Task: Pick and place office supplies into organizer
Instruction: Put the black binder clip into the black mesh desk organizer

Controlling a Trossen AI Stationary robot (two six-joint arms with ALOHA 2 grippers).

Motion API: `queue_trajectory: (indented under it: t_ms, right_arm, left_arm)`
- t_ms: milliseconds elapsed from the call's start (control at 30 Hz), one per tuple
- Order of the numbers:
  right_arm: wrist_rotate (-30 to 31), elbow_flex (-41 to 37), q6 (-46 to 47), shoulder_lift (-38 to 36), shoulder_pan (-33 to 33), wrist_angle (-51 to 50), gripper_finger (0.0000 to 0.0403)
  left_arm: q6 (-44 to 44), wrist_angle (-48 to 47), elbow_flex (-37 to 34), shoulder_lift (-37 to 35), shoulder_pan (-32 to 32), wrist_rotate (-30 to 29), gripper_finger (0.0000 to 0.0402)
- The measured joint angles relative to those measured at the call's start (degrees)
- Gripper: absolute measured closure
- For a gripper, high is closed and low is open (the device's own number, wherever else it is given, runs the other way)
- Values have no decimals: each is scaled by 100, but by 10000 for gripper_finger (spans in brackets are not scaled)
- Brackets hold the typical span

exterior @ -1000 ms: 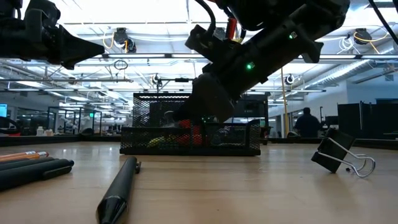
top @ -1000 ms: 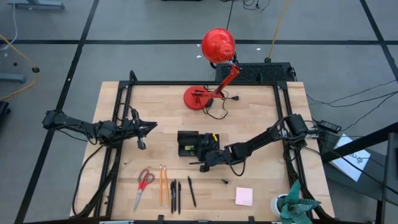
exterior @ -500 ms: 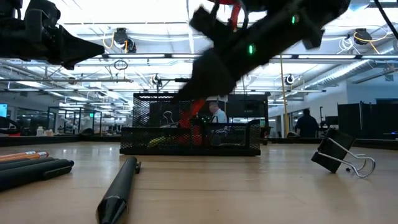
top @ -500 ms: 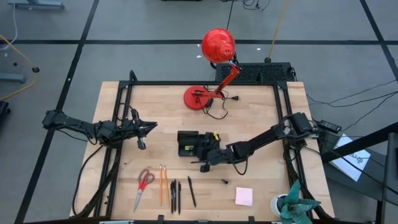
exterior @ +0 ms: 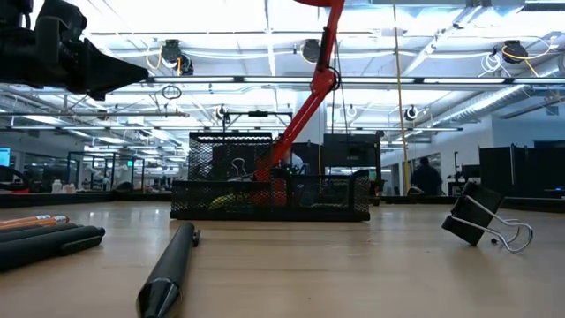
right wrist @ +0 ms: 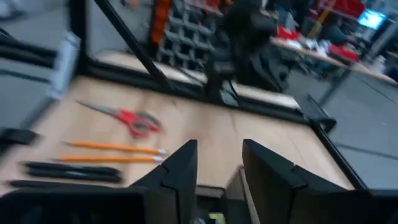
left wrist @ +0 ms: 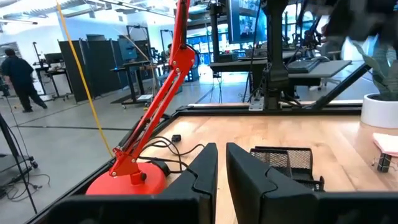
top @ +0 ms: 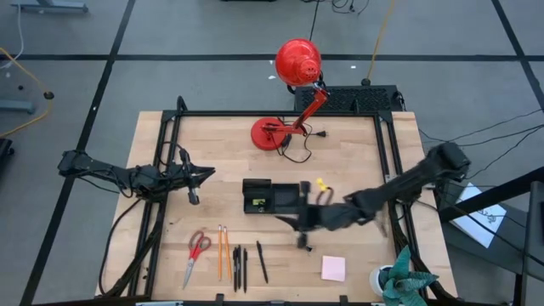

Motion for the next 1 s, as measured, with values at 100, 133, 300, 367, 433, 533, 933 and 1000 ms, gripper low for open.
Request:
queue_trajectory:
  t_ms: [100,133,300,367,433,533,933,1000]
  right_arm:
    - [419,0,291,-518,467,-667,280]
    - [621,0,458,-667,637,-948,280]
    - [1156,2,1821,-1092,1424,-2300,280]
    - [1153,1,2374,-1068,1671,-2680,280]
    - [1155,-54,2850,-946,1839,-2775,280]
    - [1142,-237,3291,-649,1959,-2677,280]
    - [2607,-1492,2589,-127,2790,-414,280]
    - [2609,-1979,2053,-400,2794,370,280]
  left_arm:
    - [2,-9,0,2,0,0,360]
    - [2,-9,0,2,0,2,360]
    - [-39,-8,0,1,0,2,360]
    - [-81,-7,0,1,0,1,360]
    - [-94,-7,0,0,0,0,360]
    - [-101,-2,0,2,0,0,360]
    - [-117,-7,0,1,0,0,360]
    - [-118,-5,0,1,0,0,360]
